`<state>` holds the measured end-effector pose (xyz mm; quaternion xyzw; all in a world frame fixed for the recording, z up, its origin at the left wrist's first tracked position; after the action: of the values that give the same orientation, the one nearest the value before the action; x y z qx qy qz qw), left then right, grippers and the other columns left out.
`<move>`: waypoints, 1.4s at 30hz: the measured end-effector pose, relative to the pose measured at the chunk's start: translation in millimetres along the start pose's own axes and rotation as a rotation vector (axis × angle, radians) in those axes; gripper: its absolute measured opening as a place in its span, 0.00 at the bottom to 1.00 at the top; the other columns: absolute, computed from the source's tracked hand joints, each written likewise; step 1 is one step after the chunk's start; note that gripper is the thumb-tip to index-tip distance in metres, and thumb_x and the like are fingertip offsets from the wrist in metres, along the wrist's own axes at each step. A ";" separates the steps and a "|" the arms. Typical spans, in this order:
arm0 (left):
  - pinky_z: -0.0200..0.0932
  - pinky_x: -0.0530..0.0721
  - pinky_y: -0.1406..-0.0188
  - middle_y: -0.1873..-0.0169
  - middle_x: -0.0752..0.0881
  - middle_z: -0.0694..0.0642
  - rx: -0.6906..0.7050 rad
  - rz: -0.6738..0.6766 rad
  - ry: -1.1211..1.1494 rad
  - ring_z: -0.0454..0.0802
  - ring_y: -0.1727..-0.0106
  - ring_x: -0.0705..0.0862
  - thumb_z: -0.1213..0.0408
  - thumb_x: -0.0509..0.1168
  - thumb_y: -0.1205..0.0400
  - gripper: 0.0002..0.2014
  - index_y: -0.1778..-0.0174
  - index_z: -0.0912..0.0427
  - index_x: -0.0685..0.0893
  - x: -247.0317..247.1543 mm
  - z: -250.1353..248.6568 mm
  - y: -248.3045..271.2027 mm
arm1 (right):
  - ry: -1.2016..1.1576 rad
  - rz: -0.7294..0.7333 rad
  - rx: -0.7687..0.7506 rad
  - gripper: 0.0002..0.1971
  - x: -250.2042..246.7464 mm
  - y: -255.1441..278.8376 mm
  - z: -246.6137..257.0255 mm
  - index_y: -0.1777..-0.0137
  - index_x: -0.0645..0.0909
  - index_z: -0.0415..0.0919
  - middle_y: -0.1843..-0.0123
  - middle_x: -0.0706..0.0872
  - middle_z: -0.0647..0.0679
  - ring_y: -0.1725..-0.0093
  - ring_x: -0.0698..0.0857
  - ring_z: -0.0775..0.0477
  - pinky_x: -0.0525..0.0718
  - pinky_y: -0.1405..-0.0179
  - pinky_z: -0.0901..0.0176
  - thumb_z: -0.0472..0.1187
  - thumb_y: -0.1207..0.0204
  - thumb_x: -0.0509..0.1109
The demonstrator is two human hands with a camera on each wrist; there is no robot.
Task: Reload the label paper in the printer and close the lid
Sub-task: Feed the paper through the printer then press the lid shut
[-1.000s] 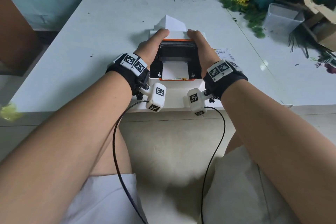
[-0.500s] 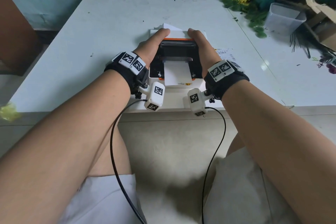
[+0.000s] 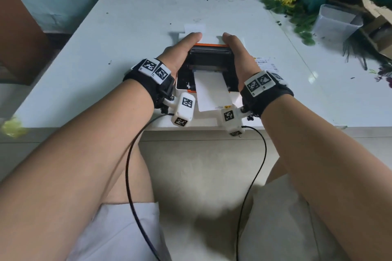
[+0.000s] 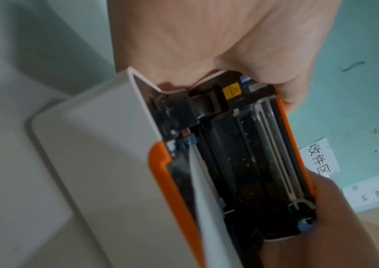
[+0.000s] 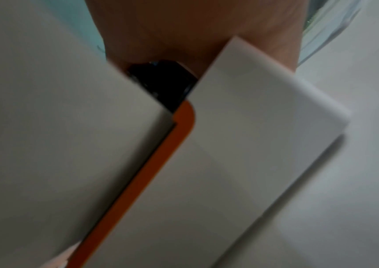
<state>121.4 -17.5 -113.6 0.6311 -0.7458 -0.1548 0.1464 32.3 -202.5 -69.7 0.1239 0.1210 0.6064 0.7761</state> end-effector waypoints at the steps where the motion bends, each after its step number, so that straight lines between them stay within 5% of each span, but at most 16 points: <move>1: 0.69 0.86 0.31 0.35 0.93 0.58 0.007 -0.008 -0.009 0.64 0.35 0.93 0.20 0.83 0.54 0.58 0.27 0.45 0.88 -2.8 2.2 -3.5 | -0.002 -0.007 -0.003 0.29 0.6 0.6 0.0 0.47 0.93 0.48 0.41 0.98 0.40 0.42 0.98 0.36 0.93 0.33 0.38 0.74 0.30 0.76; 8: 0.69 0.87 0.32 0.32 0.92 0.59 0.016 0.034 0.022 0.65 0.35 0.93 0.24 0.85 0.53 0.59 0.24 0.48 0.86 0.5 -4.8 6.0 | 0.016 0.021 0.006 0.28 -1.3 -2.4 -0.7 0.49 0.92 0.49 0.49 0.99 0.41 0.50 0.99 0.37 0.93 0.37 0.42 0.74 0.29 0.76; 17: 0.64 0.92 0.38 0.42 0.96 0.60 0.046 0.086 0.043 0.63 0.42 0.96 0.33 0.83 0.36 0.40 0.34 0.55 0.90 9.3 -16.8 32.7 | 0.018 0.090 0.023 0.27 -3.4 -10.3 -2.0 0.52 0.91 0.48 0.58 0.89 0.44 0.59 0.87 0.46 0.83 0.48 0.51 0.73 0.29 0.75; 20: 0.68 0.90 0.36 0.39 0.95 0.61 0.025 0.090 0.033 0.64 0.41 0.95 0.33 0.83 0.39 0.42 0.31 0.53 0.90 10.9 -16.8 36.8 | -0.003 0.117 0.032 0.24 -4.6 -7.9 0.3 0.53 0.89 0.48 0.58 0.89 0.45 0.59 0.86 0.47 0.83 0.49 0.52 0.70 0.25 0.76; 25: 0.67 0.91 0.37 0.42 0.96 0.61 0.044 0.048 0.077 0.63 0.43 0.96 0.36 0.86 0.41 0.43 0.31 0.54 0.90 8.1 -17.6 38.1 | -0.078 0.198 -0.007 0.16 -4.7 -6.8 6.9 0.51 0.87 0.47 0.52 0.92 0.44 0.48 0.86 0.42 0.81 0.41 0.47 0.61 0.18 0.75; 28: 0.63 0.93 0.43 0.41 0.96 0.62 0.055 0.056 0.102 0.63 0.44 0.96 0.39 0.86 0.37 0.41 0.30 0.56 0.90 9.0 -18.1 39.2 | -0.085 0.221 -0.010 0.15 -5.9 -5.9 8.9 0.51 0.88 0.47 0.55 0.93 0.46 0.51 0.89 0.42 0.84 0.41 0.48 0.59 0.16 0.75; 33: 0.55 0.94 0.52 0.48 0.96 0.60 0.040 0.105 0.100 0.60 0.50 0.96 0.43 0.81 0.23 0.24 0.40 0.56 0.91 11.7 -21.2 46.9 | -0.100 0.229 -0.008 0.21 -8.0 -6.9 10.1 0.38 0.90 0.46 0.27 0.93 0.36 0.36 0.91 0.36 0.77 0.15 0.34 0.59 0.23 0.80; 36: 0.54 0.94 0.49 0.49 0.96 0.59 0.034 0.108 0.091 0.60 0.50 0.96 0.43 0.80 0.22 0.21 0.42 0.54 0.91 11.3 -21.5 47.9 | -0.123 0.232 0.022 0.18 -9.1 -4.1 13.0 0.36 0.90 0.46 0.24 0.90 0.36 0.26 0.91 0.31 0.86 0.21 0.34 0.55 0.19 0.79; 39: 0.59 0.92 0.40 0.46 0.96 0.59 0.035 0.096 0.097 0.61 0.44 0.96 0.43 0.82 0.24 0.24 0.38 0.55 0.91 10.0 -21.1 46.5 | -0.138 0.271 0.036 0.14 -10.1 -2.1 16.0 0.35 0.91 0.46 0.36 0.95 0.41 0.41 0.96 0.37 0.95 0.41 0.43 0.53 0.13 0.74; 42: 0.57 0.93 0.41 0.49 0.97 0.58 0.043 0.100 0.094 0.59 0.47 0.96 0.44 0.82 0.24 0.23 0.38 0.54 0.91 10.0 -21.1 46.1 | -0.138 0.302 0.069 0.20 -14.1 1.2 18.0 0.27 0.90 0.47 0.31 0.95 0.40 0.34 0.95 0.34 0.89 0.31 0.37 0.53 0.14 0.74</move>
<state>87.3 -21.2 -75.0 0.6028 -0.7718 -0.1012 0.1752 34.0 -216.8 -51.9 0.2088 0.0681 0.7017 0.6778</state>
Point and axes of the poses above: each hand's wrist, its own y-axis away from the middle knuckle, its own x-axis out of the palm, z = x × y, the point moved 4 cm from there along -y, towards the middle knuckle
